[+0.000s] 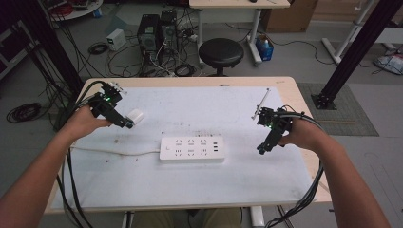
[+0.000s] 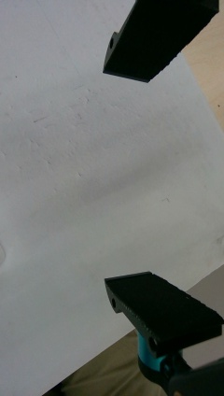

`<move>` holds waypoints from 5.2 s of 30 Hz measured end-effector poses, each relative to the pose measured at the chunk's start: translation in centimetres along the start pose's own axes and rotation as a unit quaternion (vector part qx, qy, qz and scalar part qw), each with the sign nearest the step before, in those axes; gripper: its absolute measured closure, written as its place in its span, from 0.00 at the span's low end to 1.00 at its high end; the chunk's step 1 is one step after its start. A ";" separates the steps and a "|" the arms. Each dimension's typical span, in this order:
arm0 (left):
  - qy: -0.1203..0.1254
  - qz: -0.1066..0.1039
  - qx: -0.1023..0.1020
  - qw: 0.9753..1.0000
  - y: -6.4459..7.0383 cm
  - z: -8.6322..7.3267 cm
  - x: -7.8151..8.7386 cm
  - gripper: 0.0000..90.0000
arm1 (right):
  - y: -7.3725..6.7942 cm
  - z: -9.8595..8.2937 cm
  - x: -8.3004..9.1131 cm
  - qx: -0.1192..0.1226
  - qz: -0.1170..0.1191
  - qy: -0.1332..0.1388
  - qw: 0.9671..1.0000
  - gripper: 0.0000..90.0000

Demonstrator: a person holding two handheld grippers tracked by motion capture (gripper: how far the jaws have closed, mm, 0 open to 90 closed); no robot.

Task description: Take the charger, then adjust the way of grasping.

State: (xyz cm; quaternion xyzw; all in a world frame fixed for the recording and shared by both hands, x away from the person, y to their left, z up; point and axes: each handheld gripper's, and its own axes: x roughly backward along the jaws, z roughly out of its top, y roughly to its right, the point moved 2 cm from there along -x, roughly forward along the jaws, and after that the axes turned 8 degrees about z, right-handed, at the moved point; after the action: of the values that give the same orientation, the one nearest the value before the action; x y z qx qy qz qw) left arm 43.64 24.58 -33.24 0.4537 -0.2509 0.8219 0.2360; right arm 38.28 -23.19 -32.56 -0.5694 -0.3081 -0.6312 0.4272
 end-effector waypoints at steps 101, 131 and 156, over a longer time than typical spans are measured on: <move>0.097 -0.064 -0.072 0.991 5.5 -0.2 6.4 0.47 | -1.0 -0.7 0.3 -0.023 -0.020 0.040 0.999 0.01; 0.118 -0.110 -0.175 0.971 10.0 0.7 5.6 0.47 | -1.6 -1.0 -0.2 -0.081 0.001 0.127 0.989 0.01; 0.162 -0.128 -0.232 0.951 15.8 3.7 4.5 0.47 | -5.5 1.6 0.7 -0.146 0.210 0.333 0.908 0.01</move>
State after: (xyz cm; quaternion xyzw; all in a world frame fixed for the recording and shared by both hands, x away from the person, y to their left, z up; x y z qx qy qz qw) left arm 34.09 10.96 -30.79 0.2757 -0.3325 0.7664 0.4755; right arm 34.11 -19.46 -31.11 -0.4342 0.0747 -0.7174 0.5397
